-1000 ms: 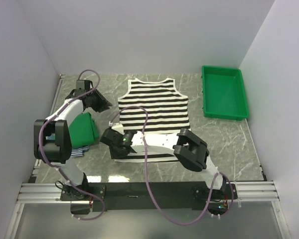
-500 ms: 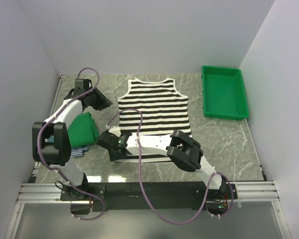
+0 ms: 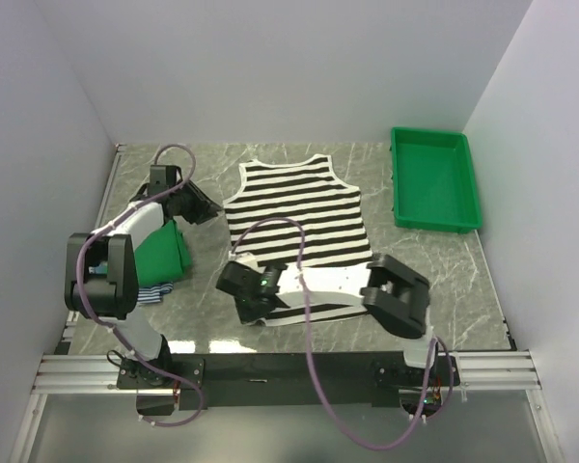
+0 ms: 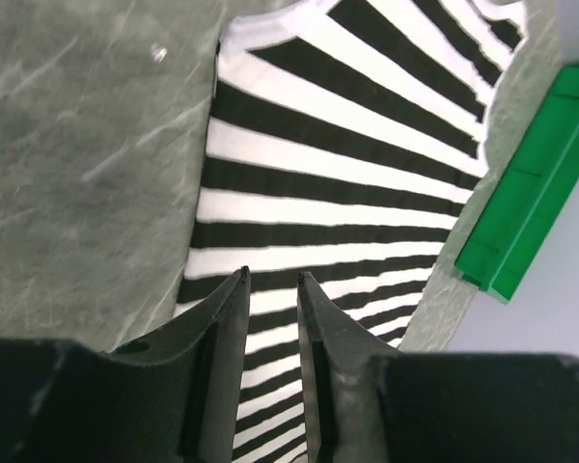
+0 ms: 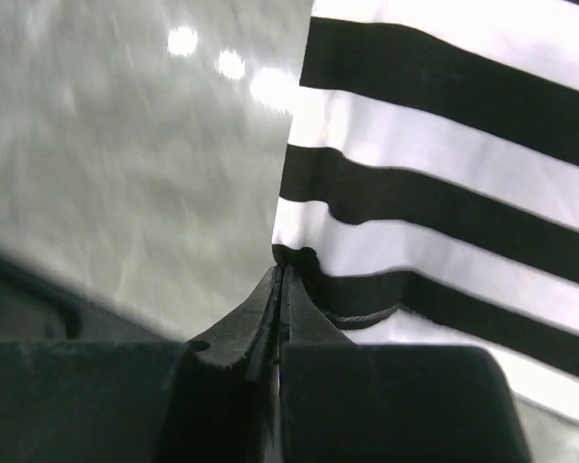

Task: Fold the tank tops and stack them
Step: Flatten the tank top out, then fold the tank top

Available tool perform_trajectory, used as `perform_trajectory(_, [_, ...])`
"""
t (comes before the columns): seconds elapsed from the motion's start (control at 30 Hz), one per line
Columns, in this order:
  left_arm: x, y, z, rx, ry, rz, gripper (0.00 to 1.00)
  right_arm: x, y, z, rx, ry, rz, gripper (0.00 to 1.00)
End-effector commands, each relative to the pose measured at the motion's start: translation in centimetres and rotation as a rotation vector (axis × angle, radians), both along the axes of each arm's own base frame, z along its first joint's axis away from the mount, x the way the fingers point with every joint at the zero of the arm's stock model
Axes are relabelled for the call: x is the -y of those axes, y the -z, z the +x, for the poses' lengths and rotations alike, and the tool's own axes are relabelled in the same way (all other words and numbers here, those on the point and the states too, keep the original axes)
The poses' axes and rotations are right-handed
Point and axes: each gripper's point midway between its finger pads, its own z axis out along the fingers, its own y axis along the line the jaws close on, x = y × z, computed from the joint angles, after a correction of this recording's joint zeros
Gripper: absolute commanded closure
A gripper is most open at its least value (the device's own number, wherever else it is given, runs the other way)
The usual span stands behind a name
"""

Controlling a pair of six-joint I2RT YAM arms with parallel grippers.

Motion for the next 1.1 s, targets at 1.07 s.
perform_trajectory(1.07, [0.1,8.1,5.9,-0.137,-0.027,0.437,0.67,0.8,-7.6,-0.8,-0.010,-0.033,0.262,1.00])
